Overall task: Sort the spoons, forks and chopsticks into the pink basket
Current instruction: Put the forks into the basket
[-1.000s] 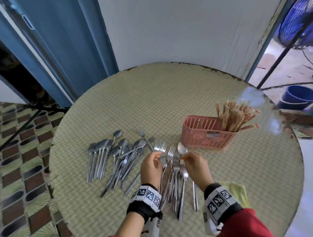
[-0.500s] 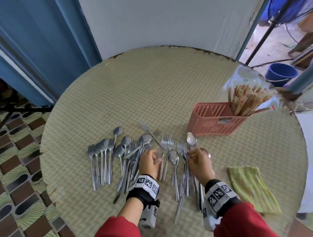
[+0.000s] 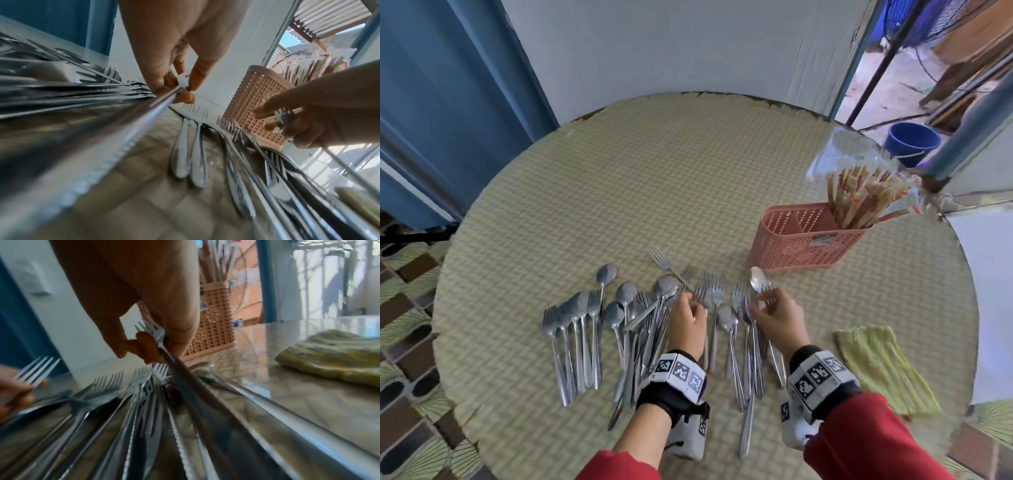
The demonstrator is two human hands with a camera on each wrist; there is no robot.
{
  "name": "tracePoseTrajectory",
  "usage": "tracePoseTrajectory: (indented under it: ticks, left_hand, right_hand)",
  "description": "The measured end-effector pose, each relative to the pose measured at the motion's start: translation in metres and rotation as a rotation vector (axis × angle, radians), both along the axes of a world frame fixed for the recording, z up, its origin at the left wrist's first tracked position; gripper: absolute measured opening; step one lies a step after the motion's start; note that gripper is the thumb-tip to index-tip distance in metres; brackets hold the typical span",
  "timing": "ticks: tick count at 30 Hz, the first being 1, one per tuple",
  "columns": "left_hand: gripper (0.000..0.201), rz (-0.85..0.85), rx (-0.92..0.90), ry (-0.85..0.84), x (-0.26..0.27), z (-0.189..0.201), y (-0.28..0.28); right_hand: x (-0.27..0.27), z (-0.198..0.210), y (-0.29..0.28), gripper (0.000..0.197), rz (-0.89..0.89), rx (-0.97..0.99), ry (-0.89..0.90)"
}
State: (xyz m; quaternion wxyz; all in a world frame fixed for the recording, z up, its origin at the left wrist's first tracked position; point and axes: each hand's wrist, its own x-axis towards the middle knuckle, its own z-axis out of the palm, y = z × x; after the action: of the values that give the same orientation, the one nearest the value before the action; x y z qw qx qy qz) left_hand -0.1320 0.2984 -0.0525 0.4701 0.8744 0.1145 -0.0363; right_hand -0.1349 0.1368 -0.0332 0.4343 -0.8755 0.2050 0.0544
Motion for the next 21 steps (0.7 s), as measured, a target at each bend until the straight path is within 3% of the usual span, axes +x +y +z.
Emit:
tracePoseTrajectory:
  ticks: [3,7,16,21]
  left_hand:
    - [0.017,0.007,-0.046,0.001,0.011,-0.003,-0.001]
    - [0.028,0.013,0.001,0.025,0.027,-0.005,0.000]
    - [0.039,-0.067,0.005,0.034,0.060,-0.017,-0.011]
    - [0.047,0.062,-0.063,0.065,0.060,-0.015,-0.015]
  right_hand:
    - [0.003,0.000,0.015,0.036,0.104,-0.192,0.069]
    - [0.005,0.001,0.022,0.030,0.115,-0.306,0.111]
    - [0.005,0.015,0.003,0.013,-0.004,-0.027,-0.058]
    - [0.009,0.025,-0.015,0.018,0.019,0.027,-0.124]
